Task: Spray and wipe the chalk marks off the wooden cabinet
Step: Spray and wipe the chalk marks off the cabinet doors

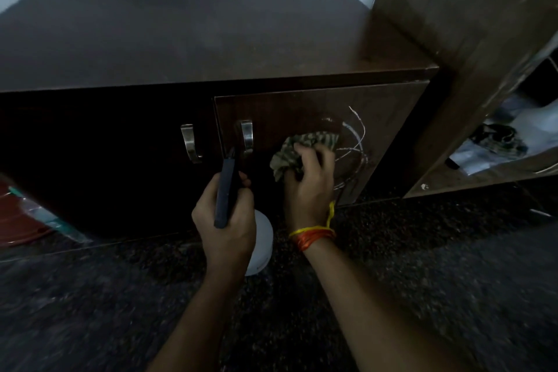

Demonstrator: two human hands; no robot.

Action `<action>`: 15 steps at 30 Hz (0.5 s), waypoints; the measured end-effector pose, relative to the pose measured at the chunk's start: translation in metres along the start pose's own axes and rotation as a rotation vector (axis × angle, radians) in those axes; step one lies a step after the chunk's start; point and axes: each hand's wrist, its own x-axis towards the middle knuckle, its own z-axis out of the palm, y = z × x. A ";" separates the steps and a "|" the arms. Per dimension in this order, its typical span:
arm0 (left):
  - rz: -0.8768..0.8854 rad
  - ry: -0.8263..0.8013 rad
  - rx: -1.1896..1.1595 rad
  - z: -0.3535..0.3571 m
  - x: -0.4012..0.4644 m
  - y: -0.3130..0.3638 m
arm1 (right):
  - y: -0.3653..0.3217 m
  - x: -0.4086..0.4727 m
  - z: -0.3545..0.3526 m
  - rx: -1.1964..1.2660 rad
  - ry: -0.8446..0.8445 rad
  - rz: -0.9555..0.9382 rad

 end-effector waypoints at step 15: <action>0.043 0.002 0.021 0.004 0.001 0.011 | -0.052 0.041 -0.017 0.023 0.086 -0.177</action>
